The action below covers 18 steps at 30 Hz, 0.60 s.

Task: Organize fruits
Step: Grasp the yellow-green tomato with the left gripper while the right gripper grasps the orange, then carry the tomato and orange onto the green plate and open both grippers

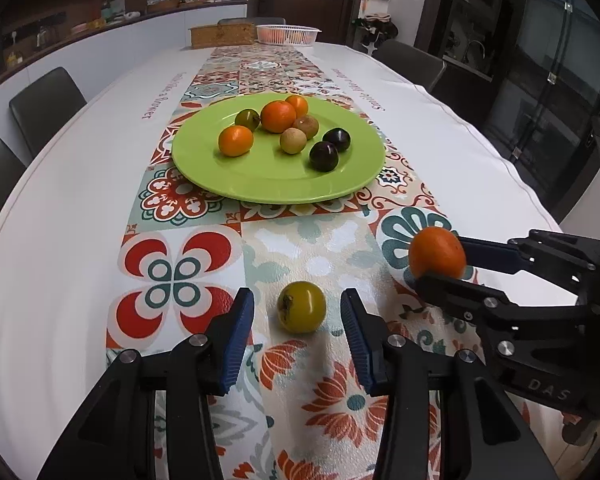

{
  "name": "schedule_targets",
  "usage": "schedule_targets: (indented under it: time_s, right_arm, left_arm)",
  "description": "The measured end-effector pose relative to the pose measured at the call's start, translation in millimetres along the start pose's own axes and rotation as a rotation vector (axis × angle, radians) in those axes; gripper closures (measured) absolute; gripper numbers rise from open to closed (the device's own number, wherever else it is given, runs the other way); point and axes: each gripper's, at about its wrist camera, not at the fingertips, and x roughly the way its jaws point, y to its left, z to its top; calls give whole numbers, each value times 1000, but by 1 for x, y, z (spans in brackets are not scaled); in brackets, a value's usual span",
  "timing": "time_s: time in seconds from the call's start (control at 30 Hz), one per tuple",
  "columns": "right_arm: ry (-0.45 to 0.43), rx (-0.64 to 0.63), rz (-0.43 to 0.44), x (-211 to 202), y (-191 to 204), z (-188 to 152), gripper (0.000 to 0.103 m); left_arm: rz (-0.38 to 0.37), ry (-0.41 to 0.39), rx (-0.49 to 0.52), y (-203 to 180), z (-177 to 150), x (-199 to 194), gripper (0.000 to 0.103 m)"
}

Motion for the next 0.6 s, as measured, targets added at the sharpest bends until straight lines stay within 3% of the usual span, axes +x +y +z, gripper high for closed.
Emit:
schedule_targets:
  time_s: [0.13,0.23,0.6]
  right_arm:
    - [0,7,-1,1,-1,1,61]
    - [-2,16,4,1,-3,2,61]
    - [-15,28,11,-3,-6,3,61]
  left_arm:
    - [-3,21,-2,-1,2,8,60]
    - [1,35,2,-2,3,12,76]
    - [5,4,9,-6,6,-5,76]
